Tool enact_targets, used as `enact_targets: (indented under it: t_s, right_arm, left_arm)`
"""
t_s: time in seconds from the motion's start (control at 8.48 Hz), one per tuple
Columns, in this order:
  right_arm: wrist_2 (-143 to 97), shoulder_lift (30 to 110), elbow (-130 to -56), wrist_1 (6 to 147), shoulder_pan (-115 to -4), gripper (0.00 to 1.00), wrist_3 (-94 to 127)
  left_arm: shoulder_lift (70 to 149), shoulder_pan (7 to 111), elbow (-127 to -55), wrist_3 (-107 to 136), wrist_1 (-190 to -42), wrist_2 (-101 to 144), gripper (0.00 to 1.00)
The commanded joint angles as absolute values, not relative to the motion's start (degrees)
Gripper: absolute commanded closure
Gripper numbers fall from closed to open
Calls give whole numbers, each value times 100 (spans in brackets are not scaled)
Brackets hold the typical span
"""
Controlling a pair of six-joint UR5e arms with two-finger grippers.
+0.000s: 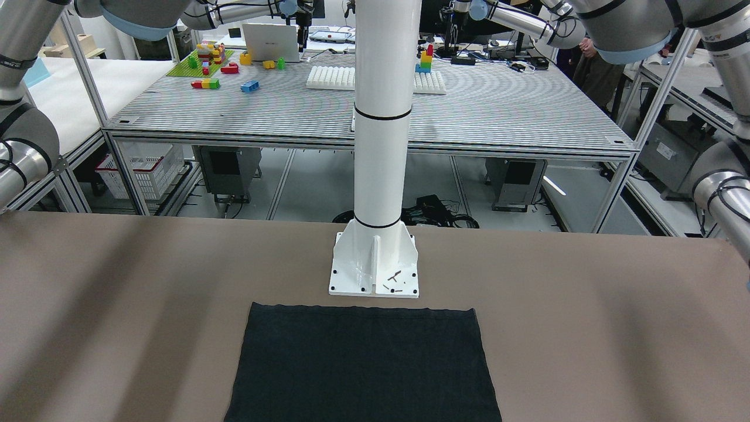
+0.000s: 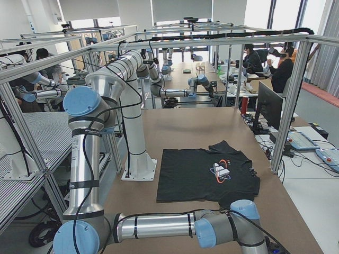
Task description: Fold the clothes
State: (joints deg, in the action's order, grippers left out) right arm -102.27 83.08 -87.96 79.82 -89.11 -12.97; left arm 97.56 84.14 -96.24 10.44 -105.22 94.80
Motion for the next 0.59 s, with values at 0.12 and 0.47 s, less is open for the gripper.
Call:
enact_targets:
  t_s: [0.12, 0.47]
  right_arm:
    - [-10222, 8288, -8798, 7980, -8912, 6, -1283]
    - [-10239, 8297, -8833, 7980, -8903, 6, -1266]
  left_arm:
    - [9800, 8420, -9632, 1055, -10529, 9483, 5]
    - [9704, 8402, -9396, 1011, -10600, 8983, 5]
